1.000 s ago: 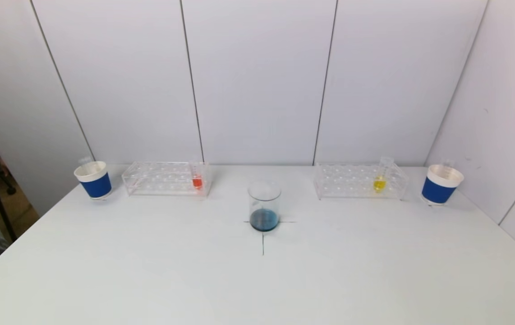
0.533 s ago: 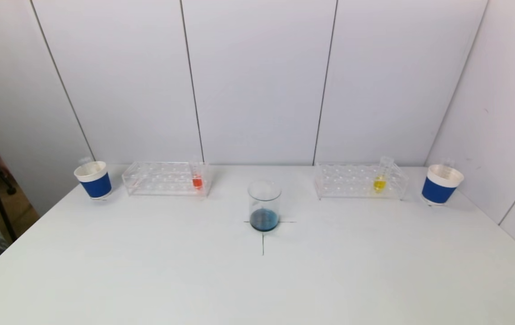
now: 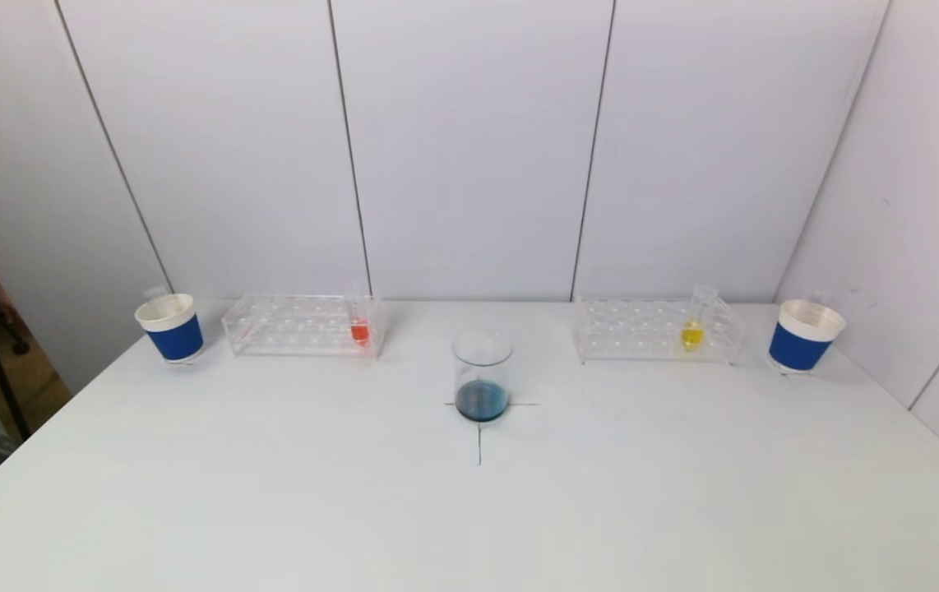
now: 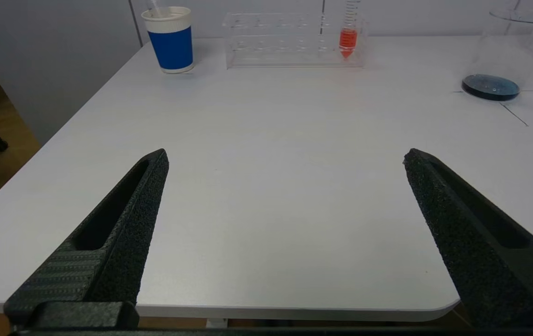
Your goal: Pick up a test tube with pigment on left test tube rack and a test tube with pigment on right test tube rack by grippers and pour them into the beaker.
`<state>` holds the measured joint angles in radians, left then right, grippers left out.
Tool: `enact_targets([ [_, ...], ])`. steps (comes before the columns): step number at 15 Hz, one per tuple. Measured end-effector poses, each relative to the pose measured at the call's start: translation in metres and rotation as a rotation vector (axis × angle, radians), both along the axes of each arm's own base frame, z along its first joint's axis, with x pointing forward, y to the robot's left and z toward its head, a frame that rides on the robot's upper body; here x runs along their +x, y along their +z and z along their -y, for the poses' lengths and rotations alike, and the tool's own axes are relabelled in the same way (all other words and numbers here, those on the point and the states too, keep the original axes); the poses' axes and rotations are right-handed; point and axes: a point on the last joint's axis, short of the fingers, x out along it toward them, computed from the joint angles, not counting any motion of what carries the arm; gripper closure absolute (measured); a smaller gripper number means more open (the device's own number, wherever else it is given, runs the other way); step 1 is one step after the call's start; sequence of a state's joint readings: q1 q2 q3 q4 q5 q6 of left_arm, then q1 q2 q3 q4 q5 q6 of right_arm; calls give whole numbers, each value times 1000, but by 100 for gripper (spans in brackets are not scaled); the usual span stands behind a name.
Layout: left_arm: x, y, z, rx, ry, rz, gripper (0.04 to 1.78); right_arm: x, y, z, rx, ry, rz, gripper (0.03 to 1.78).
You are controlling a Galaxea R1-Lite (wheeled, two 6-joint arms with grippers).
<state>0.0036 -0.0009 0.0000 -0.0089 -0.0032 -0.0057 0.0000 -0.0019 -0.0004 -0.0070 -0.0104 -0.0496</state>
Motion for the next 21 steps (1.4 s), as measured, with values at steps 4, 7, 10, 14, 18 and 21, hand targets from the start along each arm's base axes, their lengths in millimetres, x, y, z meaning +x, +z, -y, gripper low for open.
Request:
enact_targets([
  [4, 0, 0, 0, 0, 0, 0, 6, 0, 0, 0, 0, 0, 0, 4],
  [7, 0, 0, 0, 0, 0, 0, 6, 0, 0, 0, 0, 0, 0, 4],
  [10, 0, 0, 0, 0, 0, 0, 6, 0, 0, 0, 0, 0, 0, 4],
  [14, 0, 0, 0, 0, 0, 0, 6, 0, 0, 0, 0, 0, 0, 4],
  [18, 0, 0, 0, 0, 0, 0, 6, 0, 0, 0, 0, 0, 0, 4],
  [21, 0, 0, 0, 0, 0, 0, 6, 0, 0, 0, 0, 0, 0, 4],
])
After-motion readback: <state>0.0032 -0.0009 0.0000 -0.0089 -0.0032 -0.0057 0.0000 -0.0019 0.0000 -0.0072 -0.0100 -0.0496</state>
